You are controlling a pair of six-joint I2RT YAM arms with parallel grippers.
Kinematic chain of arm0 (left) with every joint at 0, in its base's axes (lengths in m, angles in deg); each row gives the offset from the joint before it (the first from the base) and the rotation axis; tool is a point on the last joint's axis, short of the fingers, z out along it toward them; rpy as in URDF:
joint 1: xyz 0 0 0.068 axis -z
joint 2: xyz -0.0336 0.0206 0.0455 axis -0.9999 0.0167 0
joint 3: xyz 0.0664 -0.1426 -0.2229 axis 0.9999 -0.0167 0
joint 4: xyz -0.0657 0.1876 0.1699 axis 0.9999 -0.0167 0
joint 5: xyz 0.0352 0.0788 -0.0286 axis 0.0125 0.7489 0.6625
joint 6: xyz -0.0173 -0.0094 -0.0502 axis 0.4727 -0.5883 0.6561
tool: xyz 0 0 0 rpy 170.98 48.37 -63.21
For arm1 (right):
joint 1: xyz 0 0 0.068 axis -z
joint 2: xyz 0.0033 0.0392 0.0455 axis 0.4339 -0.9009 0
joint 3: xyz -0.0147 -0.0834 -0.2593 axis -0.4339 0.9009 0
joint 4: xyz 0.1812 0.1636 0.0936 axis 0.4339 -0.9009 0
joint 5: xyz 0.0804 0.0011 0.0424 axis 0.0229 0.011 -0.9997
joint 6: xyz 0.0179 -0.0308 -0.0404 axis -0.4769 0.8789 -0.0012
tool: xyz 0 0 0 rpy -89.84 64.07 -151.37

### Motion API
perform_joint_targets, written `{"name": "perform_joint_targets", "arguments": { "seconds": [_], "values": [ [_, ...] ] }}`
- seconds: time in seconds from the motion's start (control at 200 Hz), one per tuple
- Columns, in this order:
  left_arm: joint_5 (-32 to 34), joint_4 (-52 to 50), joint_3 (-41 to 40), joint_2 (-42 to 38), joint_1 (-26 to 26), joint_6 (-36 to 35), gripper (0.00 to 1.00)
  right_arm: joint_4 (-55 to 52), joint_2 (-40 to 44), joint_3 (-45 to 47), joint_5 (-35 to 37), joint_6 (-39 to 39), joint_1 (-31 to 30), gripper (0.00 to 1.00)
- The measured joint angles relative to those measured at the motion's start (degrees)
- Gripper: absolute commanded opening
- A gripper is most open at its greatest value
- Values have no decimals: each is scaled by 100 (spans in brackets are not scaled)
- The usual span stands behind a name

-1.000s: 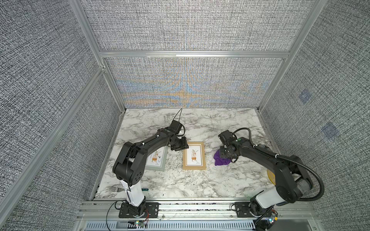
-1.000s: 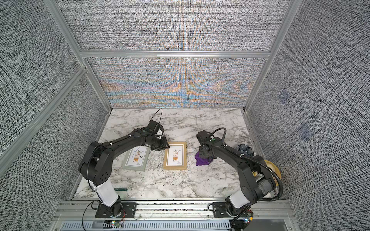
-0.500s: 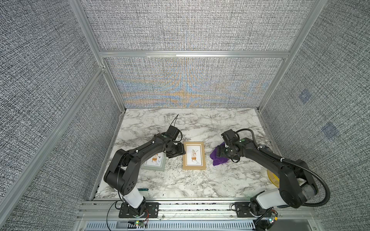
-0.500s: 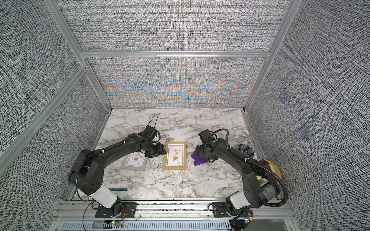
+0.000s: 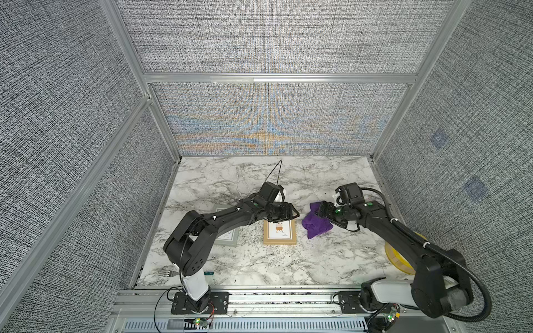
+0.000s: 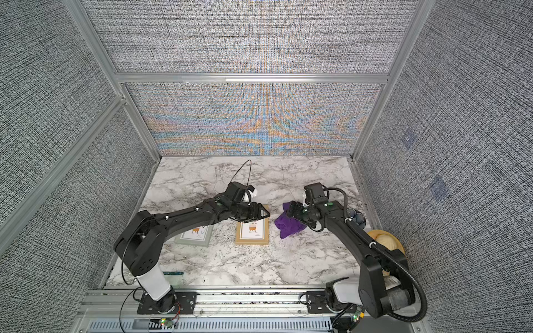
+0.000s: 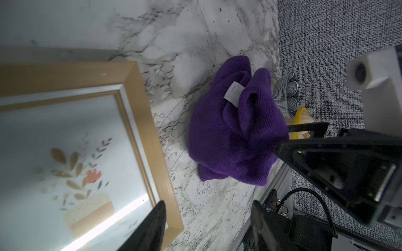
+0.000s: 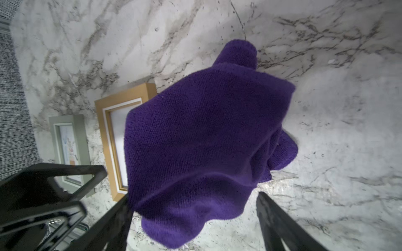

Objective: Wipe the picture frame with a cloth
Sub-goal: Place the cleaning item at the center of the board, then move the picture frame to the center of the board.

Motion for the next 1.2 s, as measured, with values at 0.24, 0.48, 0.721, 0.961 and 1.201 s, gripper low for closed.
{"name": "perform_joint_targets", "arguments": {
  "seconds": [0.24,0.48,0.721,0.961,1.201],
  "values": [
    [-236,625,850,977,546,-20,42,28,345,-9,-227,-282,269,88],
    [-330,662,1663,1919,673,-42,34,57,981,-44,-354,-595,599,87],
    [-52,-13,2575,2107,678,-304,48,15,1488,-94,-114,-612,643,86],
    [839,-1480,2323,732,328,-863,73,-96,1060,-173,-289,-374,496,86],
    [1823,-2730,855,-785,-444,-599,86,225,-9,-393,-479,-293,-577,85]
  ]
}}
